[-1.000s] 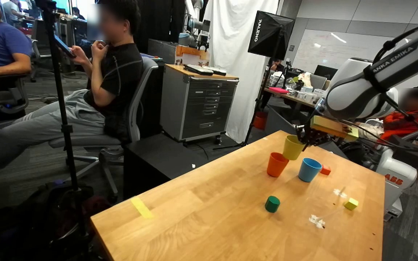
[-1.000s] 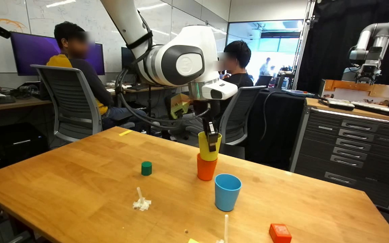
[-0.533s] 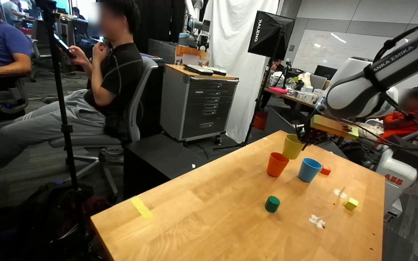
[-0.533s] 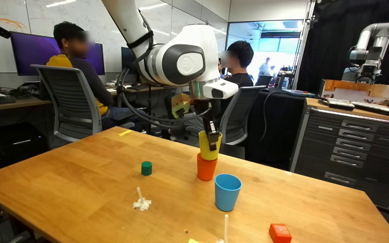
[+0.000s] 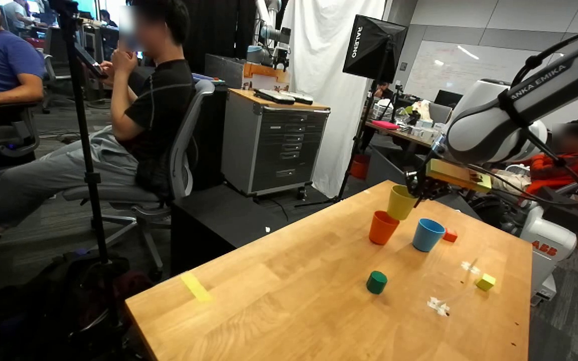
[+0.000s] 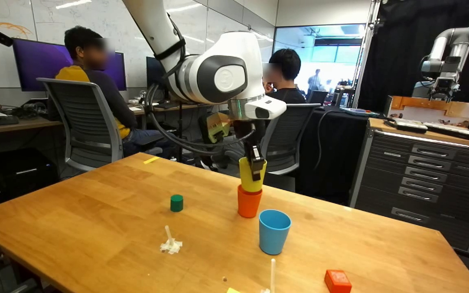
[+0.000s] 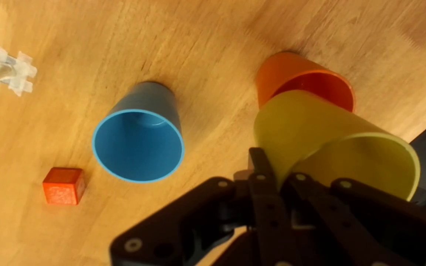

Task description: Stack the cups

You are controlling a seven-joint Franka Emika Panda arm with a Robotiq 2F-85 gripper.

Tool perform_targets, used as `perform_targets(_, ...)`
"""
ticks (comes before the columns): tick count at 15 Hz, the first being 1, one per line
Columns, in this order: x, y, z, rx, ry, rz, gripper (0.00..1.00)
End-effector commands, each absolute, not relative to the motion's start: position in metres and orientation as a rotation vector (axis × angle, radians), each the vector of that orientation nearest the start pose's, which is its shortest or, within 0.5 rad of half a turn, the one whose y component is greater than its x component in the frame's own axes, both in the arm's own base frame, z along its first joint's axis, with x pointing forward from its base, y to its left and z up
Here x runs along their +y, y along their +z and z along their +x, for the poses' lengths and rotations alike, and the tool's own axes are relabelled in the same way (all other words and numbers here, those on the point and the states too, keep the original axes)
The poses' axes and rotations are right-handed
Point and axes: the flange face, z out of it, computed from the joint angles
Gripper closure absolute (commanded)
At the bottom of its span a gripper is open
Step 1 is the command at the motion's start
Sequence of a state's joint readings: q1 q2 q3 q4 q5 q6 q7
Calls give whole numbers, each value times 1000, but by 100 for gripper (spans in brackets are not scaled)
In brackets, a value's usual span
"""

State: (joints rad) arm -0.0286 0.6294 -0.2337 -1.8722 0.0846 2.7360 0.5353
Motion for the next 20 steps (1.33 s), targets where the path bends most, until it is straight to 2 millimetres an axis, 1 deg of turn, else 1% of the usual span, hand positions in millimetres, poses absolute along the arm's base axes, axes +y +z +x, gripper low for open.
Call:
perform_targets(1,-168,206,651,1235,-406,-2911,95)
perform_targets(10,-158,195,675,1191,-386,-2931,95)
perform_targets(12,-155,191,677,1184,-368,-2933,95)
perform_targets(16,-151,180,674,1180,-329,-2940,95)
perform_targets(20,-156,169,672,1199,-315,-2958,95)
